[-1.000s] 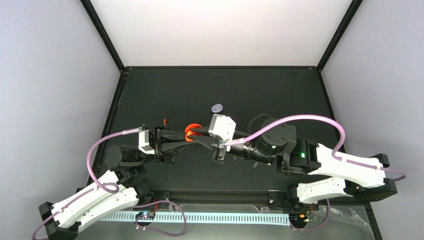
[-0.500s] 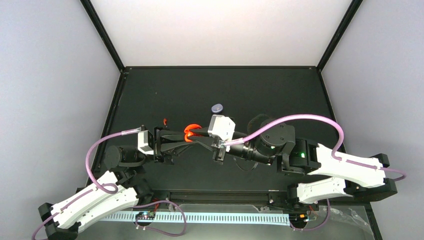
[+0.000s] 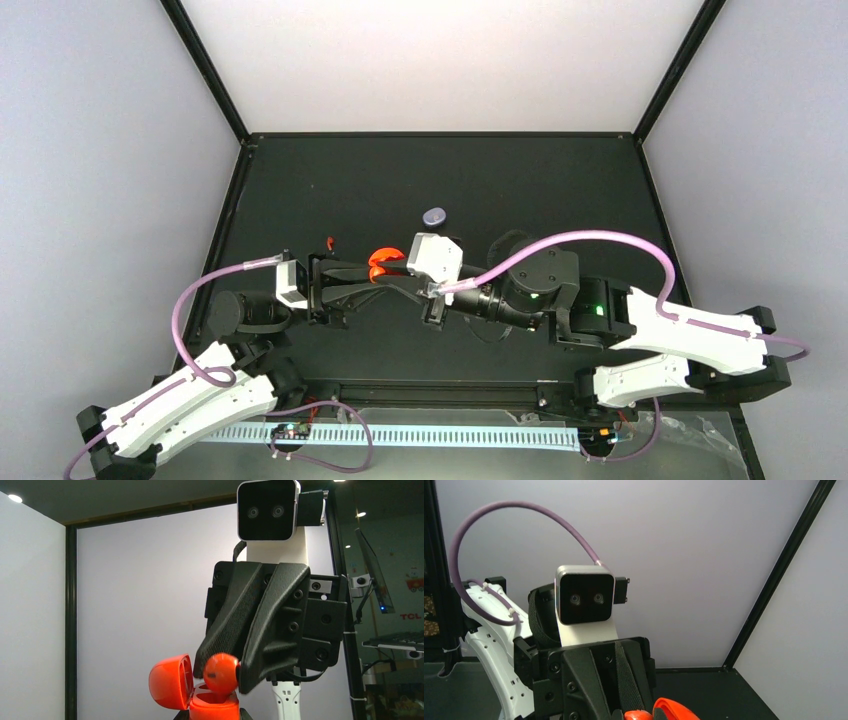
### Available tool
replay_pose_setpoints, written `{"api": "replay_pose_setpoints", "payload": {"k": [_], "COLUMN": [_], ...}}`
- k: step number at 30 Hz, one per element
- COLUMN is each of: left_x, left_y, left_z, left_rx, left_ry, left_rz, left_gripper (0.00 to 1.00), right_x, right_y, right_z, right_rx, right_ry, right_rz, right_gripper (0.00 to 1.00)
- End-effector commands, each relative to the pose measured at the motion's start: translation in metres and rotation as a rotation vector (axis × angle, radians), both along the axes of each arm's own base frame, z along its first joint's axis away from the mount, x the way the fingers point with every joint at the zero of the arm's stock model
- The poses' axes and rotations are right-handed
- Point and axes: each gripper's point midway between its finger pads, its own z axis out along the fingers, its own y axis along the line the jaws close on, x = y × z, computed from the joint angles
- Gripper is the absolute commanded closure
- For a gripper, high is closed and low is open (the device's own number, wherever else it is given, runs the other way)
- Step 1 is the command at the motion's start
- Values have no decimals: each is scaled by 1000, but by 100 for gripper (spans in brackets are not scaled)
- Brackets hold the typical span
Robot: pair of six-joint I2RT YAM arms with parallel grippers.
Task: Insert the wireless bluetooth earbuds into the charging case
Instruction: Place the earbud in the charging case.
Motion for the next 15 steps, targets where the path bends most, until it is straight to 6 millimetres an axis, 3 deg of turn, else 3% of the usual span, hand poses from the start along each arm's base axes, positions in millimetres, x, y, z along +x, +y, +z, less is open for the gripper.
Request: {"api": "replay_pose_setpoints", "payload": {"k": [1,6,12,15], "left_x": [-8,-8,-6,-5], "left_y": [8,8,6,6], "left_z": [15,15,9,7], "left_rx": [-37,-31,-17,-14], "left_ry": [-35,-33,-14,-4], "left_rz": [-2,-1,-1,-3], "left_gripper": [98,98,98,98], "right_x": [3,5,3,3], "right_y": [3,4,0,0], "right_z": [-8,-10,1,3], "right_rx": [-30,-36,-2,-1], "right_ry": [7,17,34,37], "right_rz": [-22,-31,-26,-24], "right_gripper": [99,98,71,65]}}
